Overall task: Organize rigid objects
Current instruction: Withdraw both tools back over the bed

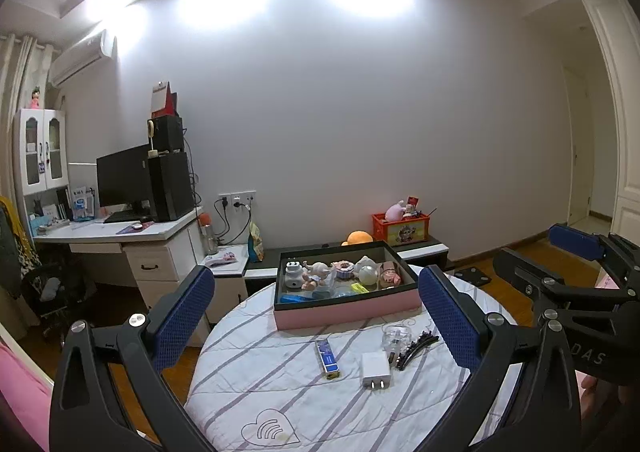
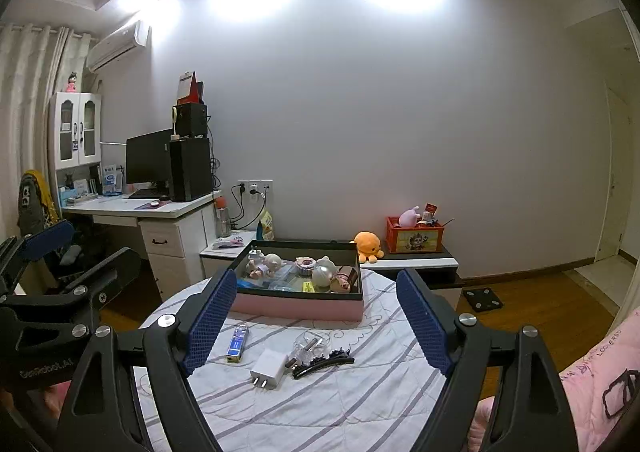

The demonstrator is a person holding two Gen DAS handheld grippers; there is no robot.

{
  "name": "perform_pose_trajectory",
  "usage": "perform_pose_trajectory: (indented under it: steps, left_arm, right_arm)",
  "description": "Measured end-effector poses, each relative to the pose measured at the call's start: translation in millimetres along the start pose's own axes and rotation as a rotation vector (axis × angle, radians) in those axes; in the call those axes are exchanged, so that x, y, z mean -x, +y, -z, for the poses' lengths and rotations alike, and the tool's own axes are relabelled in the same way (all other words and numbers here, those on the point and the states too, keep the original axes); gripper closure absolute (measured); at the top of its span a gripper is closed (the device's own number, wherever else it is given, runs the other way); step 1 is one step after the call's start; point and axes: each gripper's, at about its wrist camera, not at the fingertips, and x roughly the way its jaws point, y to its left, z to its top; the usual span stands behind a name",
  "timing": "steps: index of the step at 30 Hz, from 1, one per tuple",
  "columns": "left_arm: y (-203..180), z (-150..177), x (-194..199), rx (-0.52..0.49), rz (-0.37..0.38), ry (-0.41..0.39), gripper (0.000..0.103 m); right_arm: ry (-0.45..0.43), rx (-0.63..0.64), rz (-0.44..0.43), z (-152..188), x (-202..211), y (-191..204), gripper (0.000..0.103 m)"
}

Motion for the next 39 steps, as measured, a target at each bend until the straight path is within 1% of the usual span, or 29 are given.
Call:
perform_pose_trajectory:
  steps: [9,13,17,21,24,25,27,29,32,33,34,37,39]
  left_arm:
    - [0.2,-0.1,0.6,0.0,-0.001,0.005,0.0]
    - [1.5,1.4,-3.6,-0.002,0.0,0.019,0.0]
    - [0.4,4.6,-13.5,-0.01,-0.005,0.032,0.0]
    - [-1.0,13.8,-30.4,-0.013,0.003,0.076,0.0]
    - [-3.3,29.8,-49.9,-0.013,0.026,0.138,0.0]
    - [-4.2,38.7,-60.0,-0.011,0.041,0.178,0.0]
    - [-6.4,52.9,-74.4,-0.01,0.063,0.232,0.0]
    - [-9.7,72.8,-94.4,-0.002,0.089,0.315,0.0]
    - [-16.2,96.1,-118.0,0.011,0.128,0.399,0.0]
    - [-20.4,105.6,-129.1,0.015,0.146,0.447,0.0]
    - [-24.2,112.4,-136.7,0.017,0.155,0.473,0.0]
    - [-37.0,128.5,-156.0,-0.001,0.158,0.539,0.0]
    - [-41.1,134.4,-165.8,-0.009,0.138,0.558,0.0]
  right_arm:
    - [0.013,0.002,0.003,1.2,-3.4,-0.7,0.019]
    - [0.023,0.001,0.005,1.8,-7.8,-0.3,0.019]
    - [0.042,-0.002,0.006,5.8,-15.4,-0.8,0.019]
    - [0.077,-0.005,0.001,13.1,-29.5,-3.3,0.019]
    - [0.117,-0.007,0.004,24.1,-44.5,-6.5,0.019]
    - [0.134,-0.008,0.003,29.0,-50.4,-8.2,0.019]
    - [0.17,-0.009,0.006,37.9,-62.5,-11.3,0.019]
    - [0.222,-0.009,0.013,51.8,-79.0,-15.4,0.019]
    - [0.298,-0.02,0.024,70.9,-99.7,-23.8,0.019]
    - [0.324,-0.027,0.026,77.5,-106.1,-27.4,0.02]
    - [0.347,-0.033,0.027,83.3,-111.5,-30.9,0.02]
    - [0.422,-0.054,0.041,103.2,-130.0,-44.4,0.019]
    - [0.459,-0.062,0.046,112.6,-139.6,-51.9,0.019]
